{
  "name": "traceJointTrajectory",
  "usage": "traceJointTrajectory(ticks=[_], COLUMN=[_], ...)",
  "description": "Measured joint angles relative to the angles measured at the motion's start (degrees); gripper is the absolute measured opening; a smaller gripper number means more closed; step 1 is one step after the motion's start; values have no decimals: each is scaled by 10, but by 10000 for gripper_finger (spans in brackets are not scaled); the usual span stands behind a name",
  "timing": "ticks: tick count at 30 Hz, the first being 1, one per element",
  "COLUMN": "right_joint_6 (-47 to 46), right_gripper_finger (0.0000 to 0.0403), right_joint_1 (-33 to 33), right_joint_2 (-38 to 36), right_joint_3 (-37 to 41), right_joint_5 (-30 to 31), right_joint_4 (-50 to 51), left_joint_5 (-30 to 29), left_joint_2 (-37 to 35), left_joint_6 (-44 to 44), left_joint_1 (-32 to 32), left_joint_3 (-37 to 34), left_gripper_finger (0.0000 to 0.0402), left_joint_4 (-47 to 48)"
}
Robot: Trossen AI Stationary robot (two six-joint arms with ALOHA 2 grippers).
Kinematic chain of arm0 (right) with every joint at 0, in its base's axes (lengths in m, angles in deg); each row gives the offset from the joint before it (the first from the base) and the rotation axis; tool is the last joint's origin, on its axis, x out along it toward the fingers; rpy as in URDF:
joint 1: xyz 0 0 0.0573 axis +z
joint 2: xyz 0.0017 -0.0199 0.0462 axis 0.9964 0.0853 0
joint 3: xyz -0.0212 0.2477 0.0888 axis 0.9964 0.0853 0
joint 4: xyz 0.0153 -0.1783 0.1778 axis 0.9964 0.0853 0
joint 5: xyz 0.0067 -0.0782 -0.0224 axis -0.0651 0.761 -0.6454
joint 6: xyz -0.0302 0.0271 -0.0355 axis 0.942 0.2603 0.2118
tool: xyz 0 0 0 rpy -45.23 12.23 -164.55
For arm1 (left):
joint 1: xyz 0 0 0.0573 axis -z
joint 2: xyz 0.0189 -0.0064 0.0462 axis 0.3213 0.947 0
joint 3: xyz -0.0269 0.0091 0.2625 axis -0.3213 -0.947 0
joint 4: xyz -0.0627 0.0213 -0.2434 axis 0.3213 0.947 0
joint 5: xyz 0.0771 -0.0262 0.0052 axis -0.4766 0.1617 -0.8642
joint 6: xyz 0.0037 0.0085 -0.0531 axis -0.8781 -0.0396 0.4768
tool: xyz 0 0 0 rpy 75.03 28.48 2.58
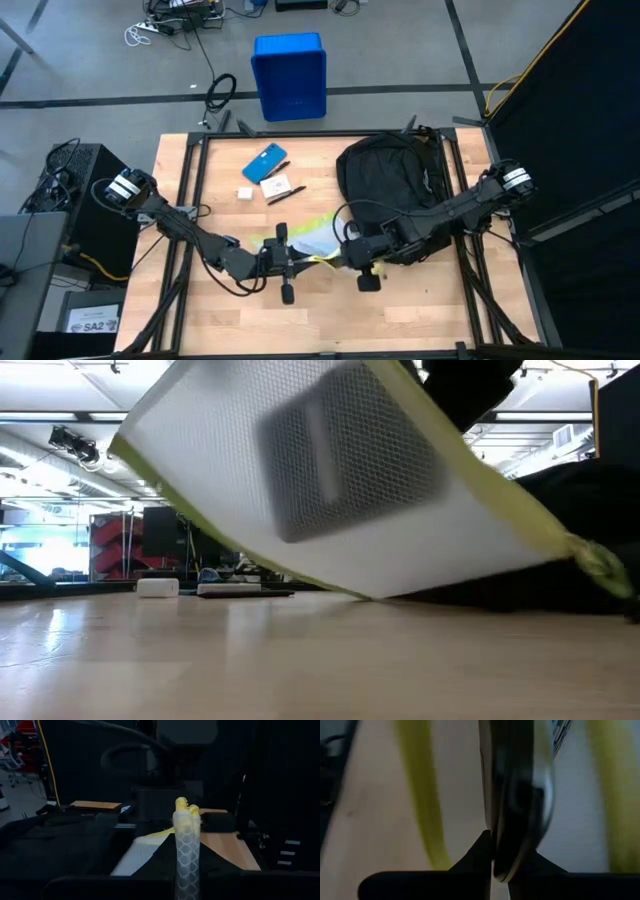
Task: Unpack backpack
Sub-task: Put the gray calculator into the white zip bag
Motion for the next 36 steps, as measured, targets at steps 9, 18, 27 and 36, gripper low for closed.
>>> traceJointTrajectory(ticks=[9, 18, 27, 36], right_joint_6=[-11, -65, -129, -190], right_gripper_finger=[0, 0, 0, 0], right_joint_1=[-14, -14, 24, 71], right_joint_2=[0, 0, 0, 0], right_joint_3=[0, 0, 0, 0], right_joint_5=[51, 127, 98, 81], right_joint_4=[-17, 69, 126, 119], left_joint_5=[0, 35, 27, -4], left_joint_2=[0, 0, 27, 118], left_joint_6=[1, 47, 92, 106], left_joint_1=[0, 0, 22, 54], left_joint_3=[0, 0, 1, 1], left_gripper_finger=[0, 0, 0, 0], left_joint_4=[-4, 17, 5, -96])
